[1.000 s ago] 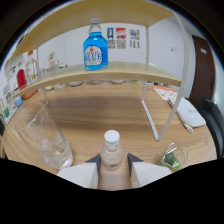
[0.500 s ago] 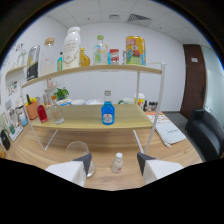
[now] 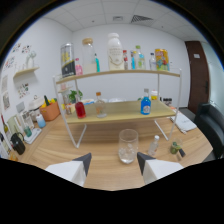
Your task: Make me a cup of Mojito.
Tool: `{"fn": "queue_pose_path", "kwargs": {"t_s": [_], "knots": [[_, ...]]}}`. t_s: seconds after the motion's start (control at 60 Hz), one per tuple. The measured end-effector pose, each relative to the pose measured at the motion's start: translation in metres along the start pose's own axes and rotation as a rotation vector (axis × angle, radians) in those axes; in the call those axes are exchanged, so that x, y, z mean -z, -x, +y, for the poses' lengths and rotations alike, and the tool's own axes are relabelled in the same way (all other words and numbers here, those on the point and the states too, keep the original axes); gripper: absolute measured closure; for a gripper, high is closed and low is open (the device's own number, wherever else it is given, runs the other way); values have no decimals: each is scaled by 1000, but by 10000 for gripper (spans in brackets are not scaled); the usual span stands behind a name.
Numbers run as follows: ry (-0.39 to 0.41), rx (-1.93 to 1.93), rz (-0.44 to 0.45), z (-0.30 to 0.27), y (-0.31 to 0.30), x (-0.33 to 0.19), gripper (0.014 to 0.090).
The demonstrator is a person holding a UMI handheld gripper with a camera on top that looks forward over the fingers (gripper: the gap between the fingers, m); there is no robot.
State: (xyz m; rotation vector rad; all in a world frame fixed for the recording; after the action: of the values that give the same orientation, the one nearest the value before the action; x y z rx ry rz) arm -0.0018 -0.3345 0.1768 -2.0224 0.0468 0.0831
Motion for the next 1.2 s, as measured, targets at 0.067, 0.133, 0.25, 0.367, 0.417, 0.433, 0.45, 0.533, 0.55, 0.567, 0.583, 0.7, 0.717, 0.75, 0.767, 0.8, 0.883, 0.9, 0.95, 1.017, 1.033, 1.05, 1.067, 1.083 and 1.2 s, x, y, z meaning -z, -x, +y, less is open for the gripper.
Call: {"fn": "queue_pose_path", "kwargs": {"t_s": [0.067,0.133,0.25,0.367,0.417,0.433,0.45,0.533,0.55,0.567,0.583,0.7,0.717,0.75,0.767,0.8,0.883,0.9,0.95,1.017,1.033,1.05,1.067,1.083,1.2], "knots": [[-60,-6,-34,-28,30,5,191],[-98,8,-54,-59,58,8,192],[-149,47,-48,-114,99,8,192],[-214,67,-68,-171,139,6,194],[-243,71,-72,-193,152,2,189],[-256,73,-70,-200,155,0,186],[-268,76,-69,-207,159,-2,183],[-302,96,-50,-234,168,-18,183],[-308,97,-47,-240,170,-22,186],[-314,98,-44,-244,171,-27,184],[-317,99,-38,-248,172,-31,187],[-301,93,-5,-271,177,-69,188],[-296,91,-4,-272,176,-74,191],[-288,83,3,-277,177,-85,195],[-285,78,5,-279,177,-89,196],[-281,71,6,-283,177,-98,211],[-286,62,18,-293,175,-112,290],[-289,63,25,-295,174,-114,308],[-297,66,27,-299,173,-118,361],[-302,60,39,-304,169,-121,509],[-302,57,40,-305,169,-121,509],[-298,52,38,-304,169,-121,509],[-297,50,37,-304,169,-121,511],[-298,49,37,-304,169,-121,512],[-294,60,23,-304,171,-119,527]]}}
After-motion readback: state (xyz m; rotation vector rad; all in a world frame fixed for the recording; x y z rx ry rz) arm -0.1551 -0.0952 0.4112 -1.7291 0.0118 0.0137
